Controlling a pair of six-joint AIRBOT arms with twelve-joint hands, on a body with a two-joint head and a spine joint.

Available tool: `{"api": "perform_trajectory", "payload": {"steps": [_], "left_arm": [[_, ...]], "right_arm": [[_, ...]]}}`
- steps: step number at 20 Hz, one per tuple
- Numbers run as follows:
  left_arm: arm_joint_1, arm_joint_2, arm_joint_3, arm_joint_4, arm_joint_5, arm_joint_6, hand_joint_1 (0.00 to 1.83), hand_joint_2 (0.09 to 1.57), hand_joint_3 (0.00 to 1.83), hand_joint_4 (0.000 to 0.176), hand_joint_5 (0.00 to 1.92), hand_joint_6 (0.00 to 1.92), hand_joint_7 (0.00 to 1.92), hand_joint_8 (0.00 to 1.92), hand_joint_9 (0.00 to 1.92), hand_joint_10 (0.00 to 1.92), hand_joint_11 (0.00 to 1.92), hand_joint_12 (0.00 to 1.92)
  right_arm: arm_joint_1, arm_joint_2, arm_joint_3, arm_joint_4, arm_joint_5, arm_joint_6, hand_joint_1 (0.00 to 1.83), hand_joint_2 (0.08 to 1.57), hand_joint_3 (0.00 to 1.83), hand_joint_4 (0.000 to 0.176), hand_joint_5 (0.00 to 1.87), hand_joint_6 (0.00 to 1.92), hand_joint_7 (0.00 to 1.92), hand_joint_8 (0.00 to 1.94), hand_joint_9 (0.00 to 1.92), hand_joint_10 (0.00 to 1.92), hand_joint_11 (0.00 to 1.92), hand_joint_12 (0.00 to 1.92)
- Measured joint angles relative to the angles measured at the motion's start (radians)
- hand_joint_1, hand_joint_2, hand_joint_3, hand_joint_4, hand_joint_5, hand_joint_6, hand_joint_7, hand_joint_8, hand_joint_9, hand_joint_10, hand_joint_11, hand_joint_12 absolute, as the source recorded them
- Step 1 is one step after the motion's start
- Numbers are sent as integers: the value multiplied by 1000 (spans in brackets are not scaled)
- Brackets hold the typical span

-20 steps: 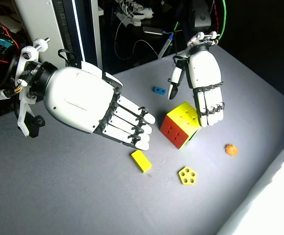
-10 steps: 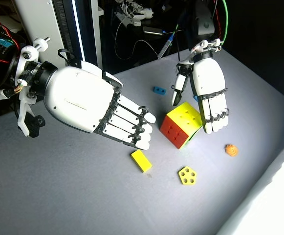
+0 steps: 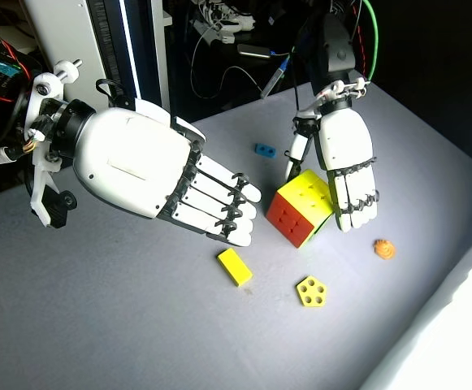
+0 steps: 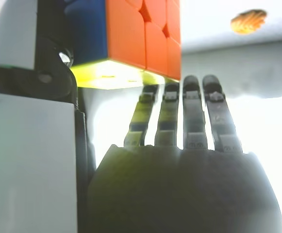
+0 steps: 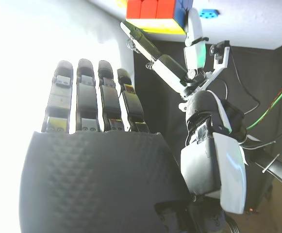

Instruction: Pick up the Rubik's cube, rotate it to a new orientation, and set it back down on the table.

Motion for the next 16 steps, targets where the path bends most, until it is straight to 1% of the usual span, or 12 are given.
{"api": "perform_trajectory", "payload": {"steps": [3, 5, 7, 12, 13, 14, 16], "left_arm": [[2, -8, 12, 1, 1, 0, 848, 1035, 2, 0, 0, 0, 0, 0, 0, 0, 0, 0], [2, -13, 20, -1, 2, 0, 796, 1041, 5, 0, 0, 0, 0, 0, 0, 0, 0, 0], [2, -19, 28, 0, 2, 0, 841, 1027, 0, 0, 0, 0, 0, 0, 0, 0, 0, 0], [10, -25, 34, 0, 0, -1, 839, 1017, 0, 0, 0, 0, 0, 0, 0, 0, 0, 0], [13, -25, 34, 1, 0, -1, 853, 1014, 0, 0, 0, 0, 0, 0, 0, 0, 0, 0], [13, -25, 34, 1, 0, -2, 872, 1001, 0, 0, 0, 0, 0, 0, 0, 0, 0, 0], [14, -25, 34, 1, 0, -2, 873, 994, 0, 0, 0, 0, 0, 0, 0, 0, 0, 0]], "right_arm": [[0, -1, 11, 3, 2, -1, 0, 1228, 0, 0, 63, 11, 115, 10, 83, 13, 0, 0], [0, -5, 17, 6, 2, -2, 0, 1224, 0, 0, 49, 4, 105, 4, 70, 7, 0, 0], [0, -7, 21, 9, 7, -3, 0, 1228, 0, 0, 34, 0, 93, 0, 62, 3, 0, 0], [0, -17, 21, 18, 22, -3, 0, 1228, 0, 0, 61, 12, 112, 8, 72, 7, 0, 0], [0, -17, 21, 27, 25, -3, 0, 1230, 0, 0, 43, 4, 81, 1, 51, 1, 0, 0], [0, -17, 21, 28, 29, -3, 0, 1227, 0, 0, 58, 10, 94, 8, 51, 2, 0, 0], [0, -17, 21, 29, 45, -24, 0, 1230, 1, 0, 68, 14, 102, 11, 58, 5, 0, 0]]}}
